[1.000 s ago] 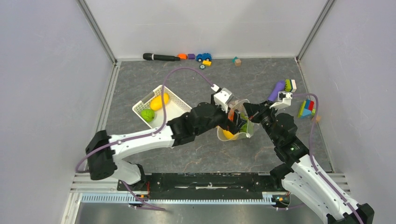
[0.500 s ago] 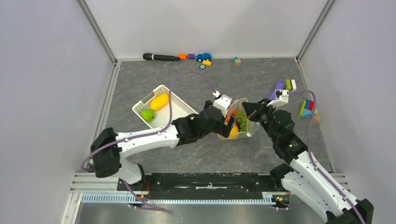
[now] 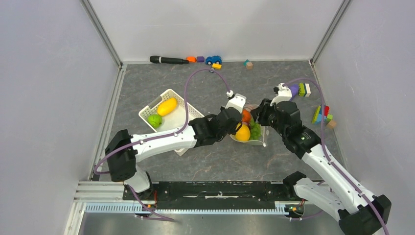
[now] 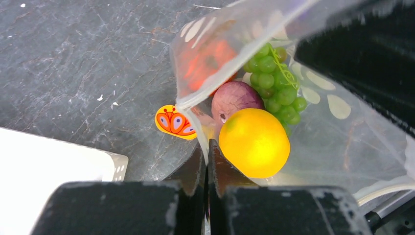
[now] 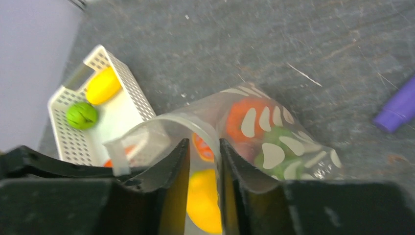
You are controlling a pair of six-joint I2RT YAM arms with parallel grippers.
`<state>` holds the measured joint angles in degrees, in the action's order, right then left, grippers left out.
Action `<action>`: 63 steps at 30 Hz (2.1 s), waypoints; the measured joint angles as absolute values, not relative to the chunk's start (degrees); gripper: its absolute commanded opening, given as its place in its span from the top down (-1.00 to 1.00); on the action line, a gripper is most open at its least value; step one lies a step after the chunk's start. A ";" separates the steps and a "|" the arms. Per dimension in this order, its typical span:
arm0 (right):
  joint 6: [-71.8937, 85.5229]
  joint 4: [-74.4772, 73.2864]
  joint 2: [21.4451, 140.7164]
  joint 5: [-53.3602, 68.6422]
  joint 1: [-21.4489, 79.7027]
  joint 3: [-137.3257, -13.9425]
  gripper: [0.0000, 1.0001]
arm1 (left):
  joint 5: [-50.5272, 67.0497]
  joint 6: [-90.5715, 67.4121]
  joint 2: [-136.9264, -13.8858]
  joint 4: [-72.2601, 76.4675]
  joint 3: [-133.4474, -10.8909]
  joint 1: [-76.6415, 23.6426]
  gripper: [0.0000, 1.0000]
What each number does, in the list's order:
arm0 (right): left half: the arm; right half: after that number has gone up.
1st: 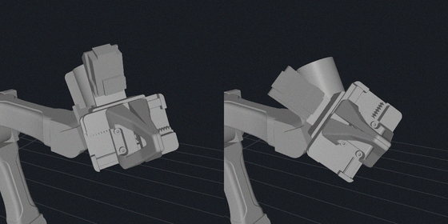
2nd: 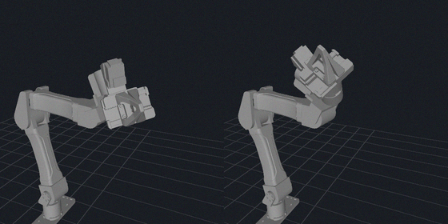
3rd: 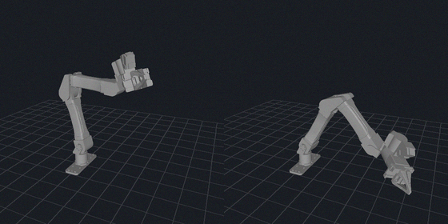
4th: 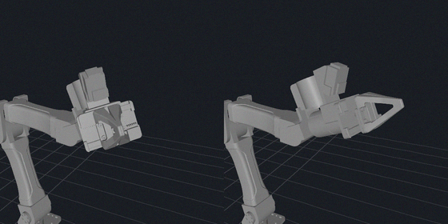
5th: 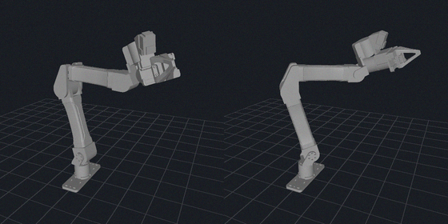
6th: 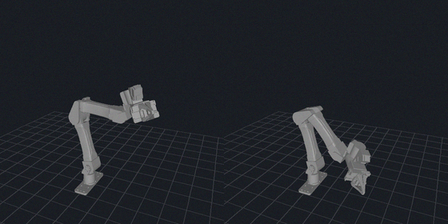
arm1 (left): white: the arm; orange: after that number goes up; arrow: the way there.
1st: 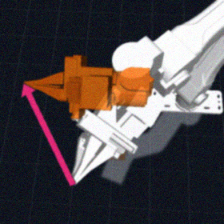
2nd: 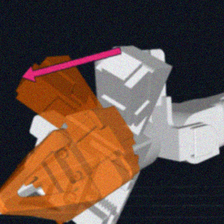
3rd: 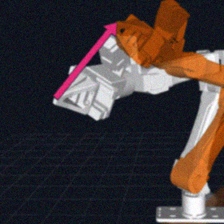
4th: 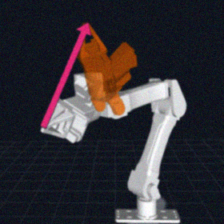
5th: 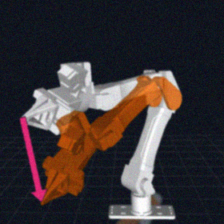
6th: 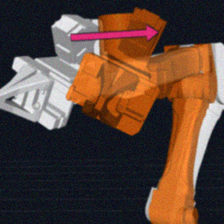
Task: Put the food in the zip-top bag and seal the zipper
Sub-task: Adjust the zipper food storage bag at the center of the board.
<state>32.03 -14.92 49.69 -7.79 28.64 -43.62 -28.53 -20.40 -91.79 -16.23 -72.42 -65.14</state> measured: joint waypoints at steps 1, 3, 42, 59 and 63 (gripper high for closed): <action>31.11 -16.82 49.87 -7.81 28.64 -44.21 0.02 | -28.97 -20.58 -91.79 -16.51 -72.69 -65.10 0.95; 29.12 -20.51 49.87 -7.68 28.64 -45.21 -0.05 | -30.00 -21.34 -91.79 -17.82 -73.73 -64.99 0.96; 19.25 -46.06 52.84 0.49 29.52 -57.04 0.93 | -14.35 -22.39 -98.45 -39.86 -92.84 -54.65 0.93; 25.02 -23.49 50.17 -11.03 29.52 -47.53 0.82 | -3.57 -16.99 -95.37 -32.32 -88.29 -50.96 -0.99; 24.77 -20.01 49.89 -10.09 29.50 -45.23 0.82 | -0.84 -16.84 -81.78 -29.93 -78.28 -51.03 -0.99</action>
